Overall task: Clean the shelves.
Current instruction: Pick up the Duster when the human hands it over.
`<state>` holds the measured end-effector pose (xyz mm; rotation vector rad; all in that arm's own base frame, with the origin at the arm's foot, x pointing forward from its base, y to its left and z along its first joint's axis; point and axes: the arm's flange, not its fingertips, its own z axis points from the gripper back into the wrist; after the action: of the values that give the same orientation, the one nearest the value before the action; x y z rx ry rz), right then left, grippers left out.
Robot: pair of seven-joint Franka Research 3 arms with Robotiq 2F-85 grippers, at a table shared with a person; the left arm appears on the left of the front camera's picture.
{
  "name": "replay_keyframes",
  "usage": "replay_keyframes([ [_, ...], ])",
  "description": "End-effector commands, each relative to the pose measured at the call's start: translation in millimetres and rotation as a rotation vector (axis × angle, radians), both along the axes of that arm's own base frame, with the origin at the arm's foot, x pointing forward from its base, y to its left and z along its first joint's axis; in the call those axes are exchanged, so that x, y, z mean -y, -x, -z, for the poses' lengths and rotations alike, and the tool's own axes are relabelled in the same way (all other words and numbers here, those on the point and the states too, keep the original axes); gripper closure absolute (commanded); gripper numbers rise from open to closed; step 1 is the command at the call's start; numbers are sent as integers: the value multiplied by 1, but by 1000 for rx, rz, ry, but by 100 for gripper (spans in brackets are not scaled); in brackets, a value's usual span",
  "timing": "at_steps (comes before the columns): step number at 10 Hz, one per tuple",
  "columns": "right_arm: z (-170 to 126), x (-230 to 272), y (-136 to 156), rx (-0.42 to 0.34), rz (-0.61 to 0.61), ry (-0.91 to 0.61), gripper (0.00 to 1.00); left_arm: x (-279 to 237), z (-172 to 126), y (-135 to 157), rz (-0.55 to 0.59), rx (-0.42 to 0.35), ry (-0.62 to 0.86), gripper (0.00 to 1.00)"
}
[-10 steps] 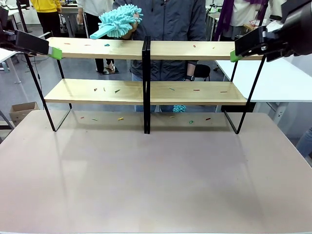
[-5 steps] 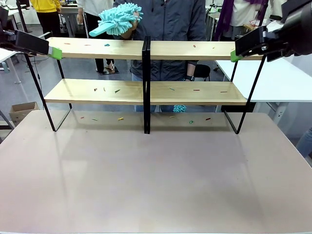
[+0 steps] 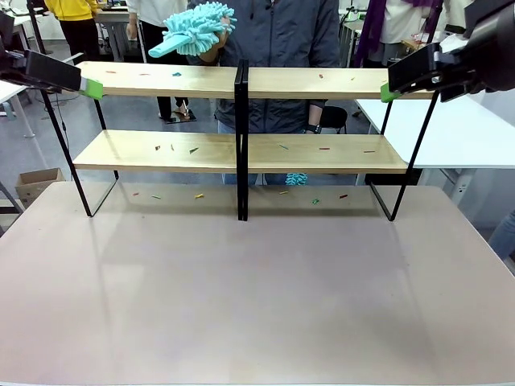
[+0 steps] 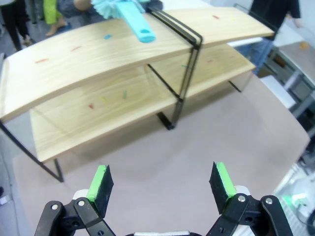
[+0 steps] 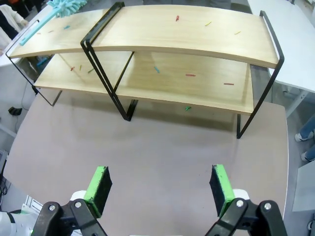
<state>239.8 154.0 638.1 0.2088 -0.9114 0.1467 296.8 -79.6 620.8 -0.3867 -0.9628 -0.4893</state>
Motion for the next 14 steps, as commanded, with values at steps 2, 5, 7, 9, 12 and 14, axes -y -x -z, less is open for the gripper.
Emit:
replay_keyframes([
  [2,0,-1,0,-3,-3,-3,0,-30,-21,-24,329,-379,221,0],
  [5,0,-1,0,-3,-3,-3,0,-59,2,-104,646,-640,628,0],
  [7,0,-1,0,-3,-3,-3,0,-69,11,-97,562,-768,834,0],
  [9,0,-1,0,-3,-3,-3,0,-74,13,-98,654,-559,762,0],
  [12,0,-1,0,-3,-3,-3,0,-39,9,-195,333,-762,905,0],
  [14,0,-1,0,-3,-3,-3,0,-22,5,-243,278,-764,981,0],
])
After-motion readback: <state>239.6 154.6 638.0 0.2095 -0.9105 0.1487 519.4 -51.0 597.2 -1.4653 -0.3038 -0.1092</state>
